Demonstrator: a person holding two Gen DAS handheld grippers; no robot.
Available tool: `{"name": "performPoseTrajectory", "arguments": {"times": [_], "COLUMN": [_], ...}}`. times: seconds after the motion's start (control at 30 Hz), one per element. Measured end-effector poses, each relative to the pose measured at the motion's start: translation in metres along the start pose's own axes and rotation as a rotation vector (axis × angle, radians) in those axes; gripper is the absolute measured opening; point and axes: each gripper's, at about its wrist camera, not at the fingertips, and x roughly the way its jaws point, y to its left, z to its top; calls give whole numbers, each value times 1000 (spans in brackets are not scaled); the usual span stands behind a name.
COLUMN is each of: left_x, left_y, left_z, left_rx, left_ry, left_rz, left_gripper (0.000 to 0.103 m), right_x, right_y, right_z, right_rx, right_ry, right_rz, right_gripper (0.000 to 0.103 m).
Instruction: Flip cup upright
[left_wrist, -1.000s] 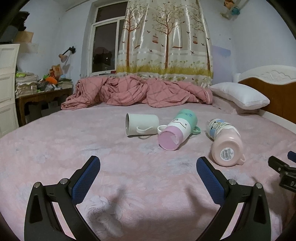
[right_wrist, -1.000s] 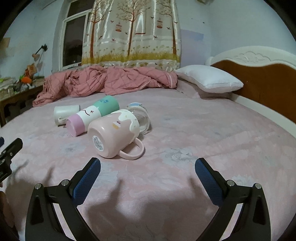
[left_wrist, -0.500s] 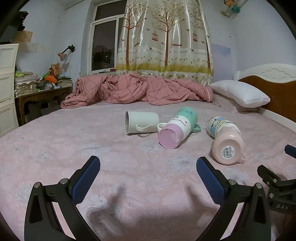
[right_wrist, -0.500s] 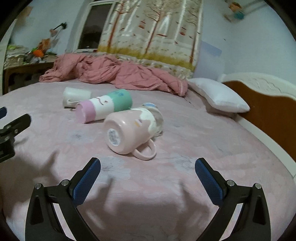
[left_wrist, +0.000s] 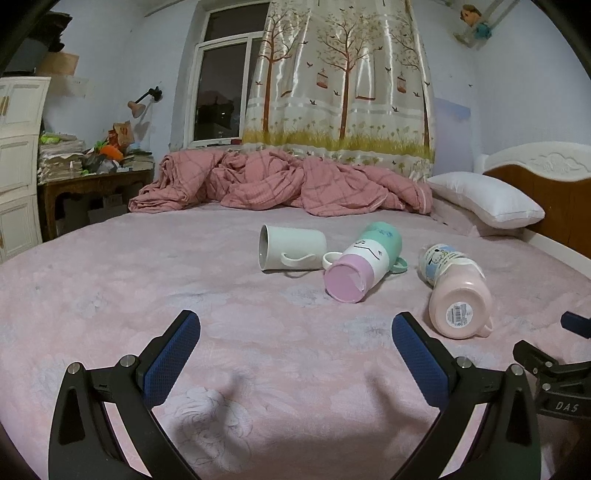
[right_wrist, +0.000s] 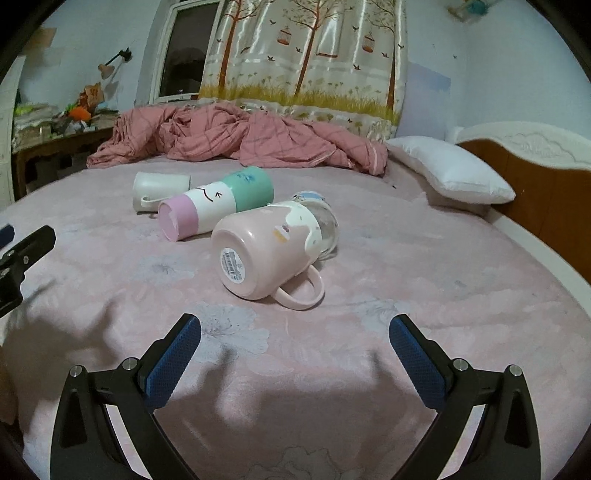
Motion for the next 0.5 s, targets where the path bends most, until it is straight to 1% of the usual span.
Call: {"name": "performPoseTrajectory", "arguments": {"times": [0.1,0.17,0.27,0.5], "left_x": [2,0,-5,-1], "left_y": [-1,-2,-3,-6], "left_z": [0,0,0,0], "left_rx": [9,13,18,37], "left_ry": [9,-2,-21,-5], "left_rz": [-1,-1,2,-5], "left_gripper": [103,103,103,103], "right_x": [-2,-3,0,-3], "right_y": [-8,-11,-8,-4], "right_z": [-1,-1,-1,-1], "right_rx": [37,53,41,26], "right_ry": [-7,-11,1,-13], "right_rz": [23,19,14,-4], "right_gripper": [103,103,103,103]}}
